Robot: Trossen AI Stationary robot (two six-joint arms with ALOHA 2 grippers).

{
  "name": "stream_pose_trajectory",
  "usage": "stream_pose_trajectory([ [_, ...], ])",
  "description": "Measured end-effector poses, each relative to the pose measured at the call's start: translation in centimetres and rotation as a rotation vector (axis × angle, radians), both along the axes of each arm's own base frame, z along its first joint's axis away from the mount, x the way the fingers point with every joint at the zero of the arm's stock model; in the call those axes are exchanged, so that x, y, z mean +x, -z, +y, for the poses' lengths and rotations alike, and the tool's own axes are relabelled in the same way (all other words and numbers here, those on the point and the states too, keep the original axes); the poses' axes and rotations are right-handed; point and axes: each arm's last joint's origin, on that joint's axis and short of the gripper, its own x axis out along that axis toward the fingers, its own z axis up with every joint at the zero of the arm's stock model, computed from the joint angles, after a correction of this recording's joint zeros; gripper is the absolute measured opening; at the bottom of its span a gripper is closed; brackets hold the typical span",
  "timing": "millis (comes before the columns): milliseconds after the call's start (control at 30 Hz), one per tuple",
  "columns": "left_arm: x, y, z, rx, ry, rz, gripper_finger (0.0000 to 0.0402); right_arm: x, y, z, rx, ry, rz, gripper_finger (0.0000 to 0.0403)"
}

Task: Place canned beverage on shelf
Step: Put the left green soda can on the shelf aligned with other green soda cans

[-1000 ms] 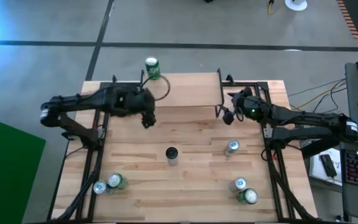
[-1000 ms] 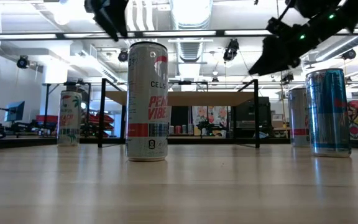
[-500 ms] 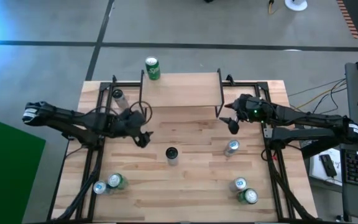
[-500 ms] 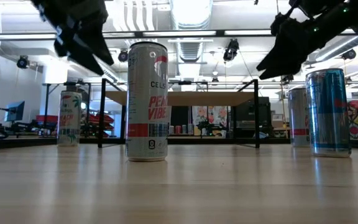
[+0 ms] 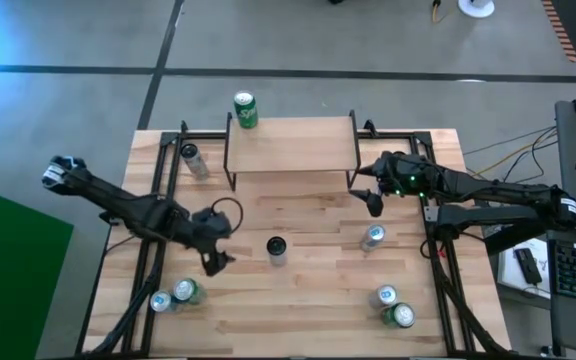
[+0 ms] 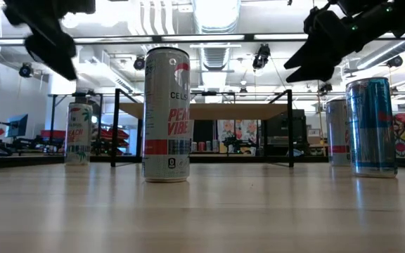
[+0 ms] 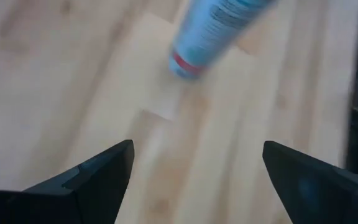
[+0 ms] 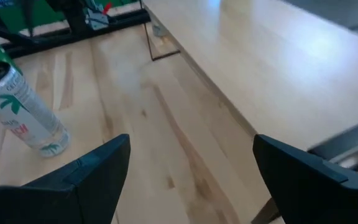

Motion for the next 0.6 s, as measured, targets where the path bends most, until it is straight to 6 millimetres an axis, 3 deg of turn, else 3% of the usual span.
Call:
stream_pose_trajectory([
  [100,-0.3,-1.5,-1.2,-0.088,0.046,0.070,0.0343,0.1,-0.1,0.0,-0.005,0.001,-0.016,0.0329],
  [233,-0.4,-2.7,-2.5,-0.078,0.096,0.158,0.0343,0.1,-0.2,-0.1,-0.011,0.005,-0.018,0.0329],
  [600,2.3,-1.0,-5.8,-0.062,0.132,0.440,0.0343,0.2,0.0,-0.1,-0.047,-0.012,0.003,0.0329],
])
